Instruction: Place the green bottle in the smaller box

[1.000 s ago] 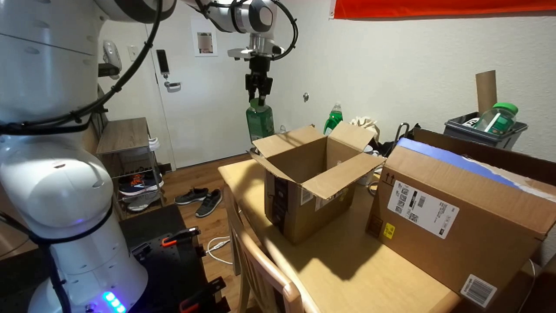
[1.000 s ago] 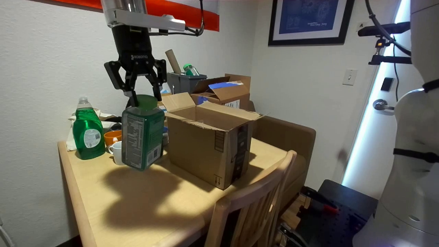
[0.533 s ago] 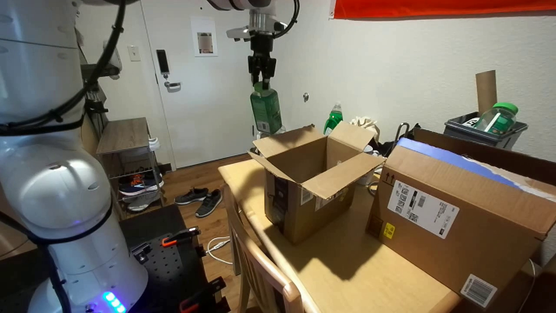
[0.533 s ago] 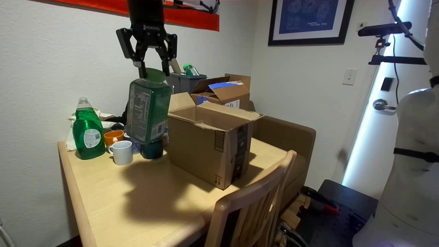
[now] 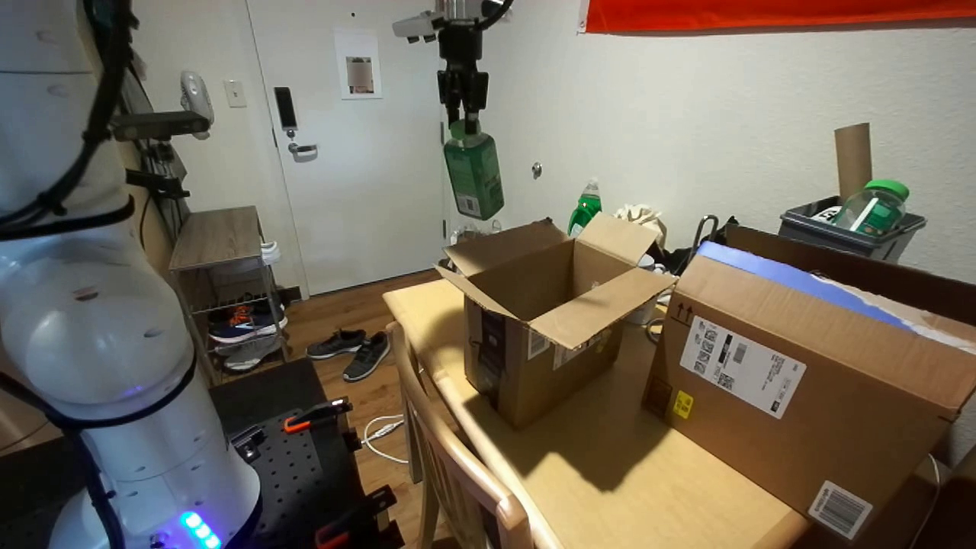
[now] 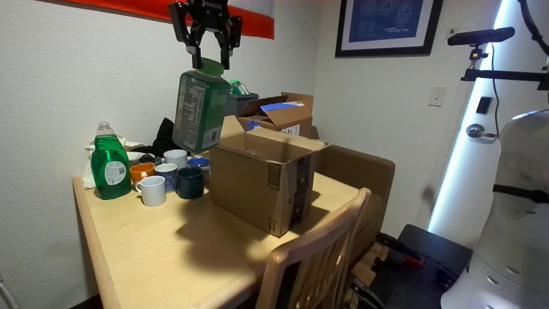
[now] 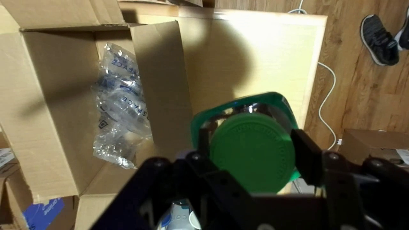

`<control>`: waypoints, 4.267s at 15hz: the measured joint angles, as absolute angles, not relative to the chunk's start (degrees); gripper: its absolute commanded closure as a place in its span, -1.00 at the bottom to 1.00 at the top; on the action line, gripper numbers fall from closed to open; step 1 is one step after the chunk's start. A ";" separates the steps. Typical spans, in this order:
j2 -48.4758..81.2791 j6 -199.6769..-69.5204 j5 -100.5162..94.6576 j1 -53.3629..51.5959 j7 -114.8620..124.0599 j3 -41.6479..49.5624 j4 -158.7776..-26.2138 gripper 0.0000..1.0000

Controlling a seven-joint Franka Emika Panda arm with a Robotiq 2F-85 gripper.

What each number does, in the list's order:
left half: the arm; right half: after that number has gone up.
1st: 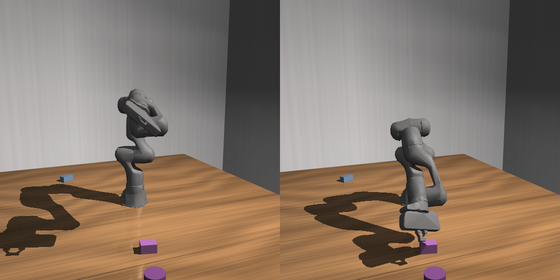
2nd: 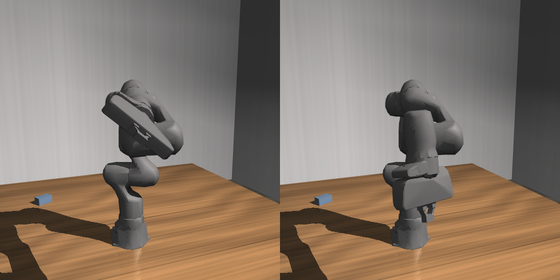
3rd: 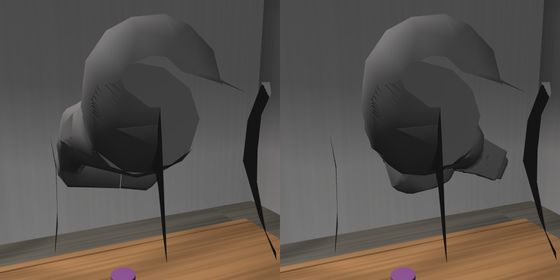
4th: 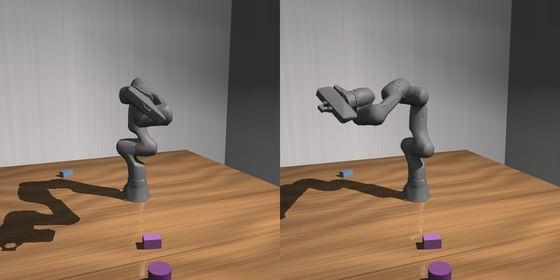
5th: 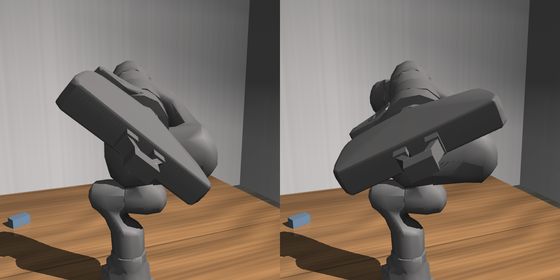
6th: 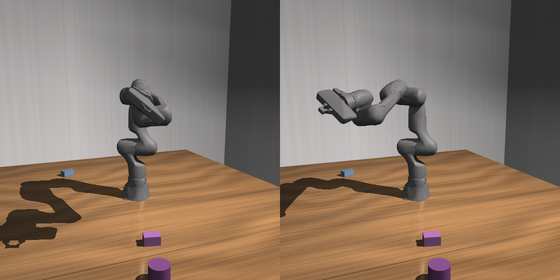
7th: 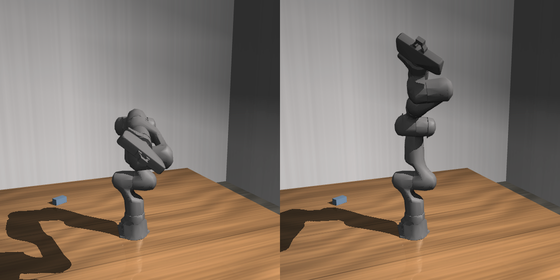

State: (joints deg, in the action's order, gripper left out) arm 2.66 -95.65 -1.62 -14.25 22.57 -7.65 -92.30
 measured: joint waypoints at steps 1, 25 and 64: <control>2.31 -95.66 -1.49 -13.62 22.56 -7.63 -92.80 0.21; -2.40 -97.64 6.32 -1.30 16.24 0.15 -104.02 0.21; 15.72 -103.33 8.76 0.56 8.25 0.46 -106.74 0.21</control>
State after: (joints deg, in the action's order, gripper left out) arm 15.72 -103.33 8.76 0.56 8.25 0.46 -106.74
